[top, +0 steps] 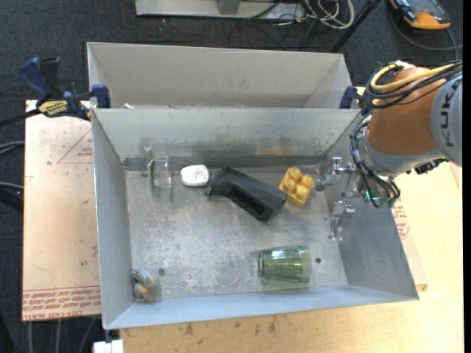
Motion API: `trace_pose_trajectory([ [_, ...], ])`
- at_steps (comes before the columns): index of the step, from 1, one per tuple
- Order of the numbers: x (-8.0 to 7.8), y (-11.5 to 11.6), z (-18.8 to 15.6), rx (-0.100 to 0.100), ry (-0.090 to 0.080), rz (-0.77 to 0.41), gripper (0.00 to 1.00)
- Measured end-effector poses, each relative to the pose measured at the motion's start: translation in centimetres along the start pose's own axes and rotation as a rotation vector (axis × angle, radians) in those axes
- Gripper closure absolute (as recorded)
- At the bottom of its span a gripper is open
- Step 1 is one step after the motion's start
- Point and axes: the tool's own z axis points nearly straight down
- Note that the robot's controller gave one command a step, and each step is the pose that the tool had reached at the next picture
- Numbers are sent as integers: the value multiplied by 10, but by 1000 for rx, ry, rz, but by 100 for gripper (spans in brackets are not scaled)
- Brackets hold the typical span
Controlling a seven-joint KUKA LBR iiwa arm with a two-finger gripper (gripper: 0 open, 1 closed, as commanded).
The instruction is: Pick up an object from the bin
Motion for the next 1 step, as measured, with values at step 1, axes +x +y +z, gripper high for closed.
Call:
trace_pose_trajectory([
  [1,-2,0,-5,1,-8,-3,0],
])
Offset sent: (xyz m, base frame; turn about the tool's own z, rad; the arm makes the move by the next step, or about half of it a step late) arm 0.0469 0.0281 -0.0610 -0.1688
